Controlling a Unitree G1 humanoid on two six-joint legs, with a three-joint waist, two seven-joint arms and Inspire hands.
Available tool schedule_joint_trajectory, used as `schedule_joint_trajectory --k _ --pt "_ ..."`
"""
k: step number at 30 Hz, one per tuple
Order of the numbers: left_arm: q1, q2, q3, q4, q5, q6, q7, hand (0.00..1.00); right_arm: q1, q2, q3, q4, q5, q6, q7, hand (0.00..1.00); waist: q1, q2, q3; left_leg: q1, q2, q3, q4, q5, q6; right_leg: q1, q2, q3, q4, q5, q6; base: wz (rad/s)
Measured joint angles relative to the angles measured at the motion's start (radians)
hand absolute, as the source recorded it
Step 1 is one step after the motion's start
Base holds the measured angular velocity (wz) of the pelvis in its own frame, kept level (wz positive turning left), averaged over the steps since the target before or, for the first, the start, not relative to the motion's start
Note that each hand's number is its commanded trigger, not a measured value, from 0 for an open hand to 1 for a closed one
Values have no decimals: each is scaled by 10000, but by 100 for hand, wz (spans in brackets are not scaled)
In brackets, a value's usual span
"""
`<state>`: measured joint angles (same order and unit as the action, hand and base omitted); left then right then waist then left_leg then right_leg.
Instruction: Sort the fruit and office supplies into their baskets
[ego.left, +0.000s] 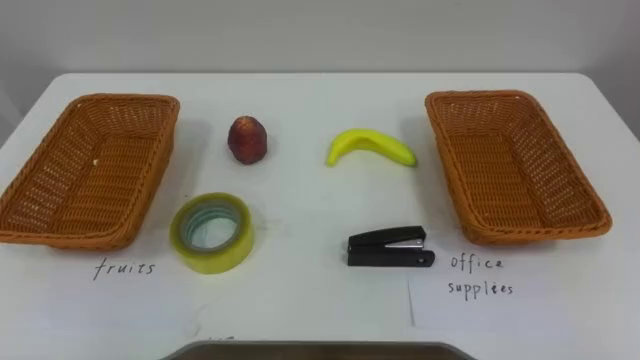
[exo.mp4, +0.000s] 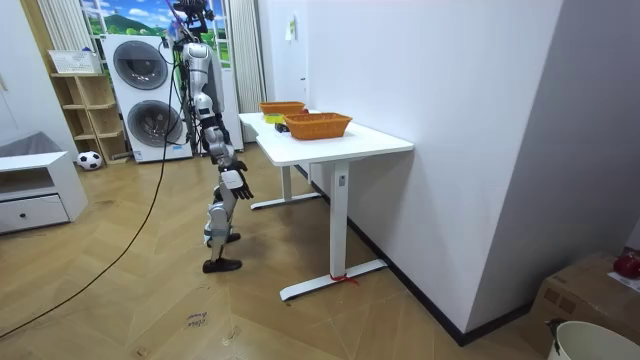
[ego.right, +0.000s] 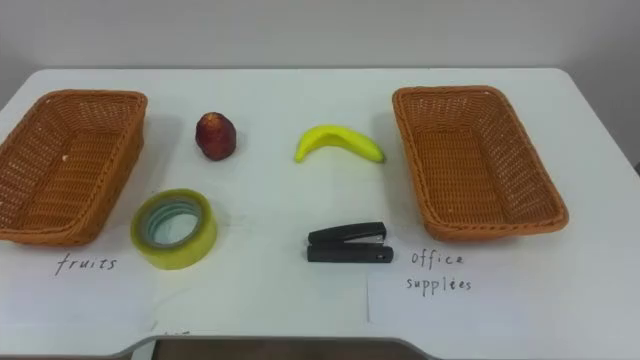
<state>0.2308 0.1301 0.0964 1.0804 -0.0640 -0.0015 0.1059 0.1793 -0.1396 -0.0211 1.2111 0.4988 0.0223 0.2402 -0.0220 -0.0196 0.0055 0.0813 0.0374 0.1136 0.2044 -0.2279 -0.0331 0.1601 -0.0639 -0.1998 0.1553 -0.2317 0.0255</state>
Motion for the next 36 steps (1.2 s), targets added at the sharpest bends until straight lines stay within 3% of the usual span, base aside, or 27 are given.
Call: schedule_joint_trajectory --k 10,18,24,27,30,36 --pt "-89 -32 79 0 819 -70 198 0 -25 3 -21 116 -195 -10 0 0 -10 -31 42 37 21 174 -37 -1 0 -21 3 54 -13 3 1 -1" --pt "-29 -59 79 2 981 6 307 0 3 13 -230 194 -161 17 -237 0 -49 12 26 24 33 185 -68 -4 3 -20 19 32 -28 4 3 0" --pt "184 -39 252 2 1079 198 442 0 310 6 -804 233 533 55 -674 0 -132 -18 -5 190 31 213 -141 -2 3 32 23 84 -18 4 3 -3" --pt "185 -26 951 1 1159 233 558 0 510 -12 -1538 341 954 136 -988 0 -280 -97 -1 246 31 269 -149 -2 3 31 16 146 -6 4 4 -7" --pt "151 6 1169 -6 1143 232 673 0 777 -40 -2017 254 1320 150 -1172 0 -328 -155 -2 273 42 399 -149 -3 3 4 15 278 12 4 4 -13" --pt "215 224 1170 3 956 220 883 0 1004 -251 -2980 -209 2089 227 -2083 0 -709 -308 3 512 76 730 -280 -9 12 -10 34 620 163 9 16 -17"
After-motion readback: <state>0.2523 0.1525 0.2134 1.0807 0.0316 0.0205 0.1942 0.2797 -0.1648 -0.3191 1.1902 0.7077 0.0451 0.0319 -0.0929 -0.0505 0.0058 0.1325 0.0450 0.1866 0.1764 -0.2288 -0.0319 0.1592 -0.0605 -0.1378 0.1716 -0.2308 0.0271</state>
